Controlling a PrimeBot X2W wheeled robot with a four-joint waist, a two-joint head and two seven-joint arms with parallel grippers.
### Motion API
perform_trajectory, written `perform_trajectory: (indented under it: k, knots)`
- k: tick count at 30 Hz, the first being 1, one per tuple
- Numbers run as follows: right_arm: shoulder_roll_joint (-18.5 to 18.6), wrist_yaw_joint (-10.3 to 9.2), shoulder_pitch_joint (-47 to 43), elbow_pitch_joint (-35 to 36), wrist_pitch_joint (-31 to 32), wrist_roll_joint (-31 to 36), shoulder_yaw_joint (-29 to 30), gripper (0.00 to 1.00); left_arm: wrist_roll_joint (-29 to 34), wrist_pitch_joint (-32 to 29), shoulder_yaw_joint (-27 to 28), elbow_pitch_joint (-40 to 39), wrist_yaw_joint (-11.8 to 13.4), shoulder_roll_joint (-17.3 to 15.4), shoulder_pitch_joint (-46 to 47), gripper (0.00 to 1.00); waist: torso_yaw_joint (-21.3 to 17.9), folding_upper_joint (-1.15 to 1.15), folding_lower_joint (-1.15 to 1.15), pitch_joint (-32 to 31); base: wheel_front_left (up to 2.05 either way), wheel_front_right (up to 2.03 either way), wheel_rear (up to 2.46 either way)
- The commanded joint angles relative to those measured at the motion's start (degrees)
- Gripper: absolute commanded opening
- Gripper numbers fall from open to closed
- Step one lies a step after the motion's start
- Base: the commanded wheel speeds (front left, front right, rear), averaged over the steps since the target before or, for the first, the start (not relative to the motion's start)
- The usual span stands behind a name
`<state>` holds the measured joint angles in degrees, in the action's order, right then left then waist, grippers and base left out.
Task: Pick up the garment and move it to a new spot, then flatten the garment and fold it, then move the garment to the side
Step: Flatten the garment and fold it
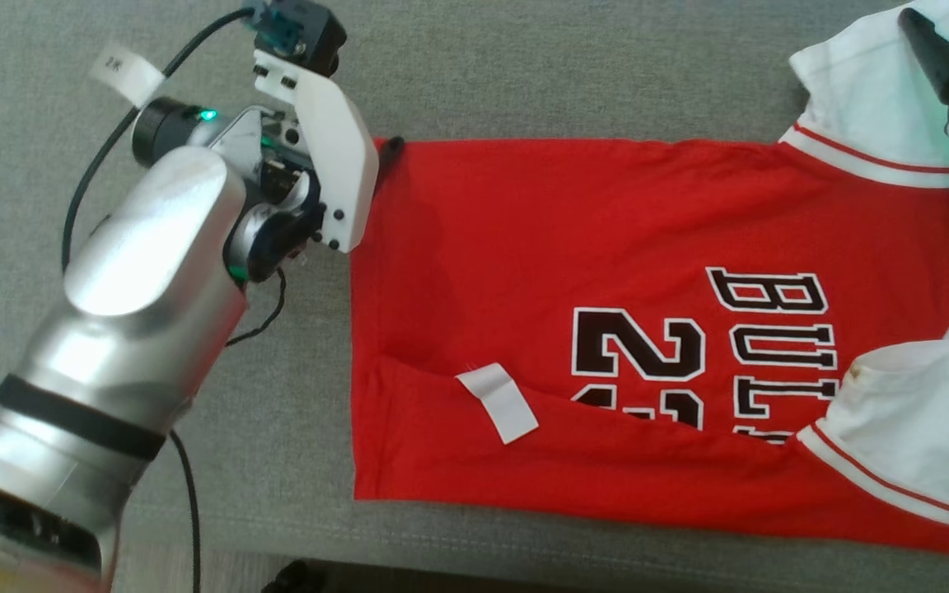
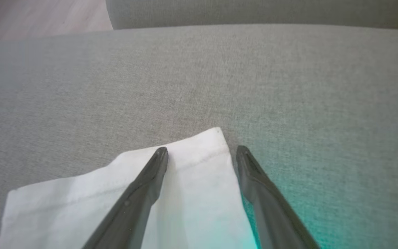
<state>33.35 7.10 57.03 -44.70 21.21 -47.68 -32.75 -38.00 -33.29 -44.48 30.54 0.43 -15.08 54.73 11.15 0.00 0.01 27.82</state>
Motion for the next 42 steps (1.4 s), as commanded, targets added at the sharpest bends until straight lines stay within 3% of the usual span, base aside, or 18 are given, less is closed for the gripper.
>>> perform_trajectory:
  k: [1, 11, 24, 29, 30, 31, 32, 33, 34, 35, 42]
  knots:
    - [1.27, 0.39, 1.28, -0.07, 0.73, -1.16, -1.21, 1.0, -0.42, -0.68, 1.19, -0.42, -0.29, -1.4, 2.65, 1.0, 0.19, 0.0, -0.01, 0.28, 0.0, 0.0, 0.0]
    - [1.44, 0.39, 3.23, -3.16, 4.03, -6.14, -7.88, 1.0, -2.65, -4.35, 0.79, 0.78, -1.76, -1.35, 2.96, 1.0, -0.45, 0.0, -0.01, 0.07, 0.0, 0.0, 0.0]
    - [2.5, 0.39, 3.65, -3.08, 4.41, -12.26, -14.85, 1.0, -5.31, -11.39, 0.15, -3.64, -1.95, -4.18, 1.49, 1.0, -0.21, 0.0, -0.01, -0.53, 0.0, 0.0, 0.0]
    - [2.76, 0.39, 4.53, -2.85, 2.78, -13.43, -16.96, 0.33, -5.13, -11.27, -0.09, -4.44, -1.41, -4.45, 1.11, 1.0, -0.26, 0.0, -0.01, -0.42, 0.0, 0.0, 0.0]
    - [2.79, 0.39, 4.72, -2.85, 2.25, -13.57, -17.36, 0.15, -5.2, -11.39, -0.15, -4.46, -1.38, -4.47, 1.03, 1.0, -0.31, 0.0, -0.01, -0.41, 0.0, 0.0, 0.0]
    - [2.85, 0.39, 4.93, -2.83, 1.56, -13.72, -17.7, 0.0, -5.26, -11.43, -0.16, -4.47, -1.36, -4.51, 0.98, 0.79, -0.36, 0.0, -0.01, -0.38, 0.0, 0.0, 0.0]
    - [2.87, 0.39, 5.12, -2.79, 0.79, -13.92, -18.01, 0.0, -5.27, -11.38, -0.17, -4.49, -1.4, -4.61, 1.0, 0.51, -0.44, 0.0, -0.01, -0.35, 0.0, 0.0, 0.0]
    - [2.94, 0.39, 5.36, -2.77, -0.26, -14.01, -18.27, 0.0, -5.14, -10.87, -0.03, -4.62, -1.35, -4.7, 1.14, 0.36, -0.53, 0.0, -0.01, -0.32, 0.0, 0.0, 0.0]
    - [3.0, 0.39, 5.59, -2.84, -1.55, -14.07, -18.47, 0.0, -4.92, -10.18, 0.15, -4.68, -1.17, -4.76, 1.3, 0.13, -0.62, 0.0, -0.01, -0.31, 0.0, 0.0, 0.0]
    - [2.98, 0.39, 5.75, -2.99, -3.01, -14.19, -18.58, 0.0, -4.74, -9.66, 0.24, -4.62, -1.01, -4.8, 1.35, 0.0, -0.74, 0.0, -0.01, -0.38, 0.0, 0.0, 0.0]
    - [2.82, 0.39, 6.13, -4.68, -10.97, -15.59, -19.81, 0.0, -4.03, -6.39, 1.03, -3.26, -0.13, -5.52, 1.23, 0.0, -1.55, 0.0, -0.01, -1.88, 0.0, 0.0, 0.0]
